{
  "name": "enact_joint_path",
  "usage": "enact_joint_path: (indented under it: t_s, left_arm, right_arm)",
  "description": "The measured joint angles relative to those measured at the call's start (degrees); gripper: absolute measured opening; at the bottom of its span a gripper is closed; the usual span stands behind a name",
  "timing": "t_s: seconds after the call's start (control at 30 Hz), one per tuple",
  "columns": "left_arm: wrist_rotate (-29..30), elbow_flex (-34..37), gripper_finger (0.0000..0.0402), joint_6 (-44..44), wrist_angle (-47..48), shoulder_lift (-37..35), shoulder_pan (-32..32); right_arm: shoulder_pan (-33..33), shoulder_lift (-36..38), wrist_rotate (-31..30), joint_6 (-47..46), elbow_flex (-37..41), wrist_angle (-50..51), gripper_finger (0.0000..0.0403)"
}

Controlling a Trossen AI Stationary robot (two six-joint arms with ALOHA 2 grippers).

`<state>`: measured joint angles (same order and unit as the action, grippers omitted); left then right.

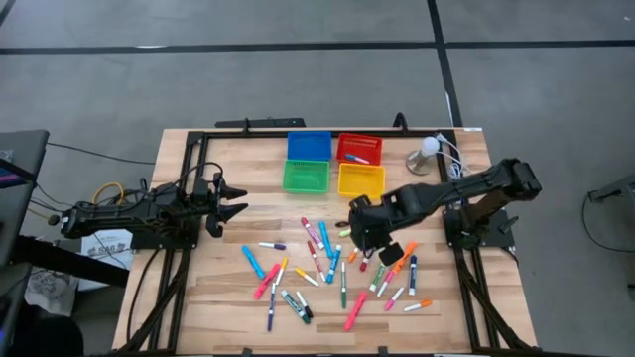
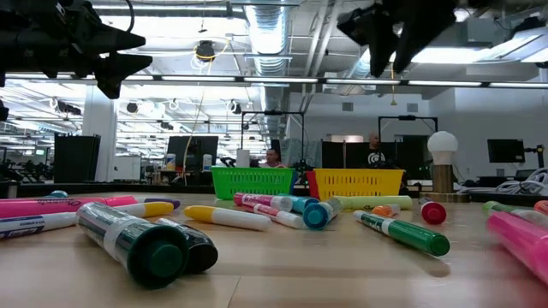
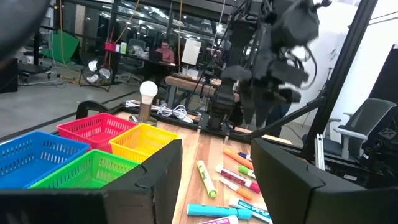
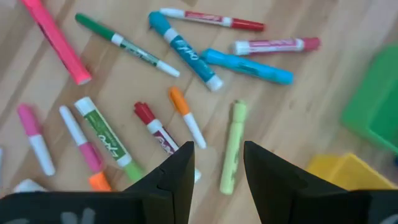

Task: Pick & Place Markers
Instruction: Put the top orange pen into the red basket

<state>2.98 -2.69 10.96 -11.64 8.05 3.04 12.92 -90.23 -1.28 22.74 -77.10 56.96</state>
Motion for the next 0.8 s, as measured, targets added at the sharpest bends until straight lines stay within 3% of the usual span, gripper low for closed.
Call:
enact_joint_path:
  t_s: [0.2, 0.43, 0.63, 0.8]
  left_arm:
    - [0.0, 0.0, 0.0191, 0.0, 0.0, 0.0, 0.0]
    - [0.0, 0.0, 0.0191, 0.0, 0.0, 0.0, 0.0]
    - [0.0, 0.0, 0.0191, 0.0, 0.0, 0.0, 0.0]
    - [0.0, 0.0, 0.0191, 0.0, 0.0, 0.0, 0.0]
  right_arm:
    - [0.5, 0.0, 0.0, 1.6, 5.5, -10.7, 0.0129]
    - [-1.1, 0.0, 0.2, -6.1, 7.3, -15.6, 0.0129]
    - [-1.3, -1.0, 7.2, 0.3, 7.3, -15.9, 0.0129]
    - [-1.3, -6.8, 7.5, 4.5, 7.3, -15.2, 0.0129]
